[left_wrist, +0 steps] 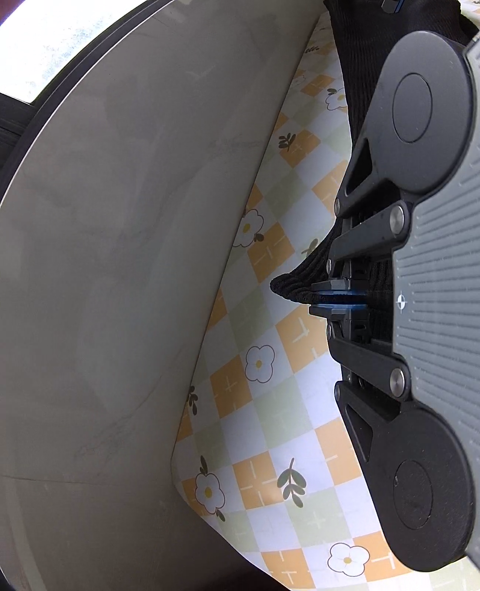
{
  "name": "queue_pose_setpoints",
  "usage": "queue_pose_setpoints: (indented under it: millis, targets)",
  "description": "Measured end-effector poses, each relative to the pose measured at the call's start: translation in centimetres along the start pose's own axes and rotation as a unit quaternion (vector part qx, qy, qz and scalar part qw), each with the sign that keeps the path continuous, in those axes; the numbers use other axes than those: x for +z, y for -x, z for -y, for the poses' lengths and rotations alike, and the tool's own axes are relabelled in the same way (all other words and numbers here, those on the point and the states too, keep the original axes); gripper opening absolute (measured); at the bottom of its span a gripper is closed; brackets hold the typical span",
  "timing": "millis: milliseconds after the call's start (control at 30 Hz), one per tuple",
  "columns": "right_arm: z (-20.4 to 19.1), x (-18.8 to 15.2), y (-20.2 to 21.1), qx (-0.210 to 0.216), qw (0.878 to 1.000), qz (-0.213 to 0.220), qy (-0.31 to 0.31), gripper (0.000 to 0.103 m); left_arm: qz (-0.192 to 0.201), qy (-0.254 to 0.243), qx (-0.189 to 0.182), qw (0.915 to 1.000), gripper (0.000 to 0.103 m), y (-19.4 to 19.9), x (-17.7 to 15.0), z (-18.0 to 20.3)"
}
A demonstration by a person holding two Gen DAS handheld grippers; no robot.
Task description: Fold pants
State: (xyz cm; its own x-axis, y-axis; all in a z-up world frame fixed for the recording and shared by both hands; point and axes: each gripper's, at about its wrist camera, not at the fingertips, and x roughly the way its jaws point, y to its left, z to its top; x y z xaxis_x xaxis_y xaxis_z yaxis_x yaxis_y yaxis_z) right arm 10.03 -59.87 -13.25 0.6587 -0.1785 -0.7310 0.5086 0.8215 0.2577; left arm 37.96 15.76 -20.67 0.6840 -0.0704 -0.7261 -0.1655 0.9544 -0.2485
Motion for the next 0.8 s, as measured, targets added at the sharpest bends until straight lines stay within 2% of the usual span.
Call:
queue_pose_setpoints:
  millis: [100, 200, 233, 267, 333, 533, 667, 800]
  targets:
    - [-0.2, -0.2, 0.1, 0.000, 1.000, -0.004, 0.010, 0.028, -0.036, 0.009, 0.019, 0.9991, 0.005, -2.5, -0.5, -0.4]
    - [0.2, -0.3, 0.4, -0.002, 1.000, -0.005, 0.007, 0.028, -0.045, 0.006, 0.020, 0.9988, 0.009, -2.7, -0.7, -0.4]
    - [0.6, -0.3, 0.5, -0.004, 1.000, -0.006, 0.004, 0.028, -0.049, 0.014, 0.015, 0.9986, 0.014, -2.4, -0.5, -0.6]
    - [0.9, -0.4, 0.6, -0.006, 1.000, -0.007, -0.001, 0.028, -0.051, 0.020, 0.011, 0.9984, 0.029, -2.0, -0.4, -0.8]
    - [1.9, -0.6, 0.9, -0.008, 1.000, -0.009, -0.020, 0.028, -0.040, 0.034, 0.008, 0.9986, 0.043, -0.5, -0.3, -1.4]
    - [3.7, -1.2, 2.6, -0.002, 0.999, -0.001, -0.049, 0.028, -0.033, 0.103, 0.003, 0.9941, 0.042, 5.1, -2.0, -3.0]
    - [4.3, -1.9, 3.8, 0.002, 0.998, 0.002, -0.057, 0.028, -0.054, 0.179, -0.013, 0.9824, 0.040, 8.6, -5.5, -3.8]
    - [5.0, -2.6, 4.6, 0.004, 0.998, 0.000, -0.068, 0.028, -0.082, 0.277, -0.054, 0.9558, 0.036, 10.3, -9.9, -4.0]
